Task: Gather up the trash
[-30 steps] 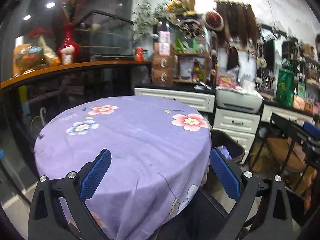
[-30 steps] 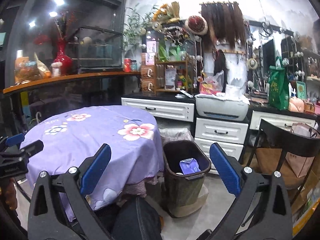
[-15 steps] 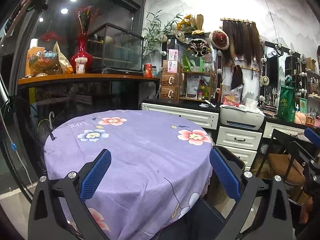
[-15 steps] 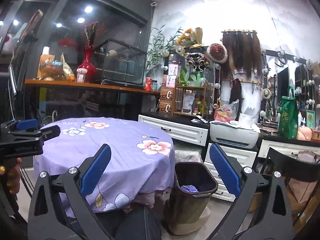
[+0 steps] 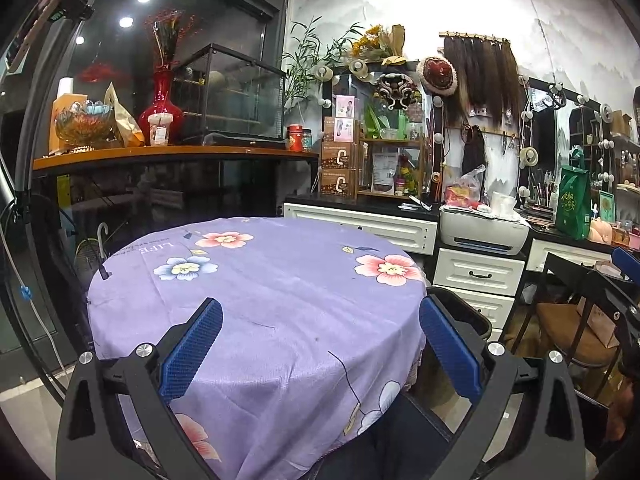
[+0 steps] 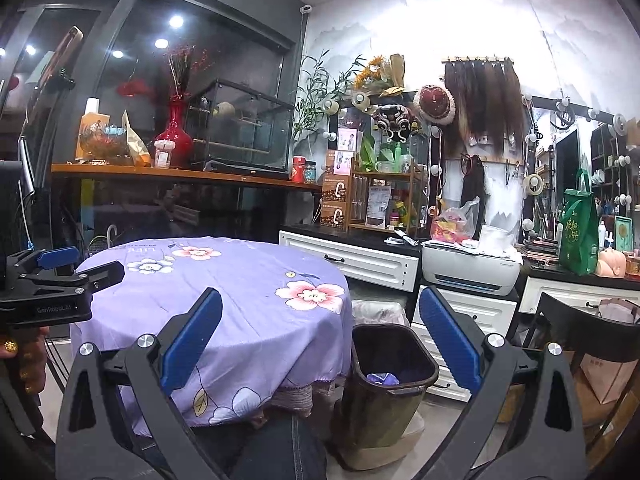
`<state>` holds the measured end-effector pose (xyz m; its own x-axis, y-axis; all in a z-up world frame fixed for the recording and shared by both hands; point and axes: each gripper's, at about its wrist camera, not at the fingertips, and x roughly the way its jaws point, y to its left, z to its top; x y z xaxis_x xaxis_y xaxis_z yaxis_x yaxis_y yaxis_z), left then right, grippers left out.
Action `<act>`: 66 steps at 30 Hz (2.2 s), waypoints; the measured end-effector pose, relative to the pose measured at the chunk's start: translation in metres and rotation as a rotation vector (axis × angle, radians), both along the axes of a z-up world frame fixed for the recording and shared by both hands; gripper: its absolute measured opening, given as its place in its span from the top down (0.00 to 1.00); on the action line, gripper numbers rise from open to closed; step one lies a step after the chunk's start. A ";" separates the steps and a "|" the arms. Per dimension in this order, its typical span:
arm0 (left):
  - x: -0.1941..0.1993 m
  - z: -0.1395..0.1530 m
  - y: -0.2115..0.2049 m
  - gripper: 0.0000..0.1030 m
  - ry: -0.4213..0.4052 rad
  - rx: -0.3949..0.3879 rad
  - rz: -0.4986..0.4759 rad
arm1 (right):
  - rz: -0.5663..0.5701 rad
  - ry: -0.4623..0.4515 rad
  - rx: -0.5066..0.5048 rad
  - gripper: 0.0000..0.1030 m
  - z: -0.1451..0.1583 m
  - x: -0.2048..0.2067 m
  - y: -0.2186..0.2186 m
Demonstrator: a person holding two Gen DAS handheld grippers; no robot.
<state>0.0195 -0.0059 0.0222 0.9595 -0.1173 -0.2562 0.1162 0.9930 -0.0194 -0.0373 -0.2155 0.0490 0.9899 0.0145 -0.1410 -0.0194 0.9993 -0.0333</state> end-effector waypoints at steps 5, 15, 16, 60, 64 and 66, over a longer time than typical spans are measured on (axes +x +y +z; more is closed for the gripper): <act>0.000 0.000 0.000 0.05 0.004 0.004 -0.006 | 0.001 0.000 0.001 0.06 0.000 0.000 0.001; 0.001 0.003 0.001 0.05 0.010 0.002 -0.018 | 0.008 0.002 -0.005 0.06 -0.002 0.001 -0.001; 0.001 0.003 0.001 0.05 0.010 0.000 -0.019 | 0.008 0.002 -0.004 0.06 -0.002 0.001 -0.001; 0.005 -0.001 0.002 0.05 0.020 0.044 -0.007 | 0.017 0.010 -0.002 0.06 -0.007 0.000 -0.004; 0.005 -0.001 0.002 0.05 0.020 0.045 -0.006 | 0.018 0.013 0.000 0.06 -0.008 0.000 -0.005; 0.005 0.000 0.002 0.05 0.020 0.043 -0.007 | 0.017 0.011 -0.002 0.06 -0.008 -0.001 -0.005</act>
<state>0.0249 -0.0040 0.0218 0.9533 -0.1120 -0.2806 0.1229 0.9922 0.0213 -0.0382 -0.2205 0.0409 0.9879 0.0315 -0.1518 -0.0372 0.9987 -0.0350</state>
